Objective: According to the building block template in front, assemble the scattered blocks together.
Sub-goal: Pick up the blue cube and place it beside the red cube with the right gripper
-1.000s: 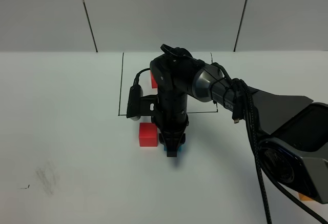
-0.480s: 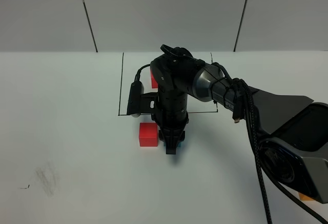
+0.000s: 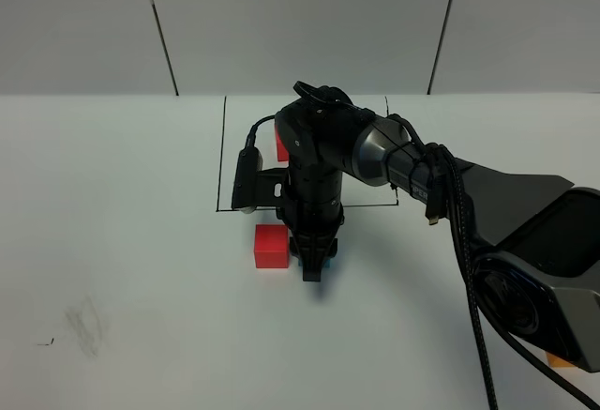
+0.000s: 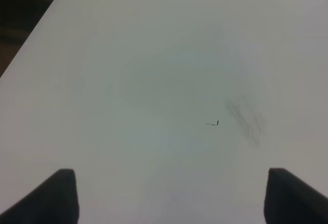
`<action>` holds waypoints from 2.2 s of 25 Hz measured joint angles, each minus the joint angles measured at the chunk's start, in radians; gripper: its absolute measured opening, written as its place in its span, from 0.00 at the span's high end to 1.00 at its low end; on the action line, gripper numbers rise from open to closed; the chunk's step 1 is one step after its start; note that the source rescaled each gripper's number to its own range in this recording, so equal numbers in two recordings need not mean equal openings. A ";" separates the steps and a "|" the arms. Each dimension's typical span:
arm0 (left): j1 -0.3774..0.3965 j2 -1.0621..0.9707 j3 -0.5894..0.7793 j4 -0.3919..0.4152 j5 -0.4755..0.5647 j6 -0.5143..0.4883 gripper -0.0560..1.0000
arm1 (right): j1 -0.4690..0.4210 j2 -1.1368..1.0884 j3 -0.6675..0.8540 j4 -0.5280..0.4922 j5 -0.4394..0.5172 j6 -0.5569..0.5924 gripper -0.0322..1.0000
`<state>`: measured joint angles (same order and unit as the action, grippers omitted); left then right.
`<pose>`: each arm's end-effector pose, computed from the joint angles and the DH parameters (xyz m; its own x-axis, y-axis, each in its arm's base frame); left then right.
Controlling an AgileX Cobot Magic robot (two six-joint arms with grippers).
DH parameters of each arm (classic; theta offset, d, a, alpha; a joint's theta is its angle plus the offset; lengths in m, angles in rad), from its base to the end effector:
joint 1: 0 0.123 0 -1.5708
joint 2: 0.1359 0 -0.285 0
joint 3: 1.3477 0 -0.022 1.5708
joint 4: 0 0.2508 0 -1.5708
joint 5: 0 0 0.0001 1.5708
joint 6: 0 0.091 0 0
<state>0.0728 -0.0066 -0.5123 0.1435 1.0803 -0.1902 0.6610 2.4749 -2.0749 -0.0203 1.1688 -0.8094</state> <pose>-0.0094 0.0108 0.2797 -0.4257 -0.1523 -0.8919 -0.2380 0.9699 -0.0520 0.3951 0.3051 0.1204 -0.0912 -0.9947 -0.0474 -0.9925 0.0947 -0.0778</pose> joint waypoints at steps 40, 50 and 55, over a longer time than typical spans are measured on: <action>0.000 0.000 0.000 0.000 0.000 0.000 0.25 | 0.020 0.000 0.000 0.000 -0.026 -0.009 0.65; 0.000 0.000 0.000 0.000 0.000 0.000 0.25 | 0.020 0.000 0.000 0.000 -0.017 -0.006 0.65; 0.000 0.000 0.000 0.000 0.000 0.000 0.25 | 0.020 0.000 0.000 -0.014 0.011 -0.011 0.65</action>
<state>0.0728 -0.0066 -0.5123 0.1435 1.0803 -0.1902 0.6811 2.4749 -2.0749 -0.0341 1.1797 -0.8199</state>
